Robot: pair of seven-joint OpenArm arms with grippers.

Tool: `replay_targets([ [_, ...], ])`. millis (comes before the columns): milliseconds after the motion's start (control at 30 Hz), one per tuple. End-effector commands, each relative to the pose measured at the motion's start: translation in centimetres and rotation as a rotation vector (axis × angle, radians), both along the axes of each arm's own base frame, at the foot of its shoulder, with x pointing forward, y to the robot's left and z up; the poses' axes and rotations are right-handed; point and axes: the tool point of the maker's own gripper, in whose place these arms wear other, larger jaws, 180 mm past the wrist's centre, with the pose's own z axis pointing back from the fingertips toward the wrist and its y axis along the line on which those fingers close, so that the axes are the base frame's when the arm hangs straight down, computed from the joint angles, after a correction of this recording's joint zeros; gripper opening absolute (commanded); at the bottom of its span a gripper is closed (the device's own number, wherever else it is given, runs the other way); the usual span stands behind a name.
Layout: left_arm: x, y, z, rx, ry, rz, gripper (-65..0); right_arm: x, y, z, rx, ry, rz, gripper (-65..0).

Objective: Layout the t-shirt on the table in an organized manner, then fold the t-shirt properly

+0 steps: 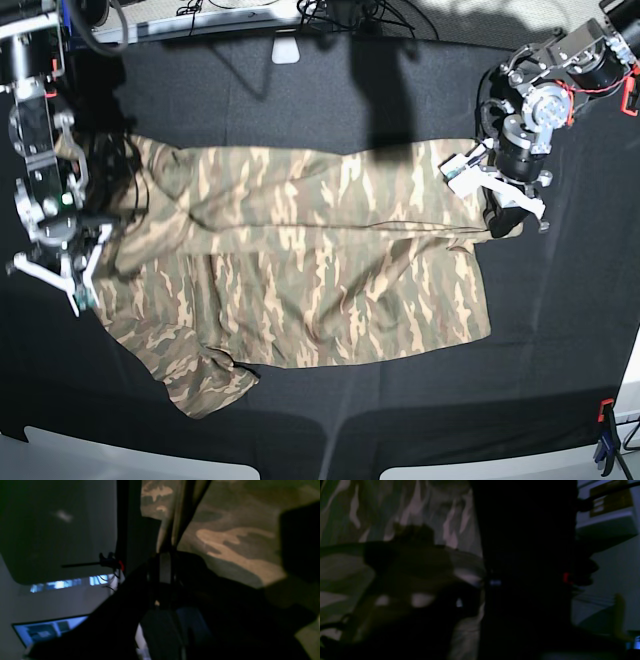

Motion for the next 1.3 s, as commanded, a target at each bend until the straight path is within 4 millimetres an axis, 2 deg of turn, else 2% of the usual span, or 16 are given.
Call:
replay_targets([
  [0, 0.9, 0.4, 1.3, 0.001, -0.047, -0.001, -61.8, 1.1, -0.8, 2.3, -0.032, -0.068, 0.0, -43.0],
  [67, 0.9, 0.4, 1.3, -0.004, -0.043, 0.003, -49.8, 1.1, -0.8, 2.4, -0.038, -0.069, 0.001, -33.3],
  [133, 0.9, 0.4, 1.3, -0.004, -0.043, 0.002, -41.8, 1.0, -0.9, 2.3, -0.037, -0.064, -0.004, -31.4],
  [233, 0.9, 0.4, 1.3, -0.003, -0.043, 0.003, -40.0, 0.5, -1.0, 1.7, -0.012, -0.028, -0.035, -31.4],
  [300, 0.9, 0.4, 1.3, -0.004, -0.043, 0.003, -40.0, 0.6, -0.1, 1.7, -0.003, -0.015, 0.006, -31.5],
  [367, 0.9, 0.4, 1.3, -0.004, -0.042, 0.004, -40.0, 0.6, 2.0, 1.9, 0.026, -0.001, 0.092, -31.6],
  [467, 0.9, 0.4, 1.3, -0.004, -0.042, 0.004, -40.0, 1.0, 5.7, 4.0, 0.115, -0.057, 0.193, -31.6],
  [567, 0.8, 0.8, 1.2, 0.002, -0.038, 0.02, -40.0, -0.1, 9.7, 5.3, 0.173, -0.011, 0.311, -31.6],
  [667, 0.8, 1.0, 1.1, 0.007, -0.035, 0.032, -40.0, -3.6, 13.5, 3.4, 0.173, 0.166, 0.528, -31.6],
  [733, 0.8, 1.0, 1.1, 0.008, -0.035, 0.034, -40.0, -6.7, 14.4, 0.9, 0.14, 0.294, 0.631, -31.6],
  [833, 0.8, 1.1, 1.1, 0.007, -0.033, 0.035, -40.0, -11.2, 12.9, -2.0, 0.075, 0.46, 0.66, -31.6],
  [933, 0.8, 1.0, 1.0, 0.001, -0.029, 0.038, -40.0, -14.6, 8.8, -3.1, -0.102, 0.594, 0.652, -31.6],
  [1000, 0.8, 1.0, 1.0, 0.001, -0.029, 0.038, -40.0, -16.1, 6.2, -3.1, -0.208, 0.656, 0.635, -31.6],
  [1067, 0.8, 0.9, 1.0, -0.001, -0.029, 0.038, -40.0, -16.2, 3.9, -2.6, -0.311, 0.655, 0.61, -31.6],
  [1133, 0.8, 0.7, 1.1, -0.006, -0.031, 0.031, -40.0, -15.4, 2.8, -1.7, -0.385, 0.6, 0.601, -31.6],
  [1267, 0.8, 0.2, 1.0, -0.017, -0.032, 0.025, -40.0, -13.8, 3.2, -0.8, -0.421, 0.487, 0.633, -31.6],
])
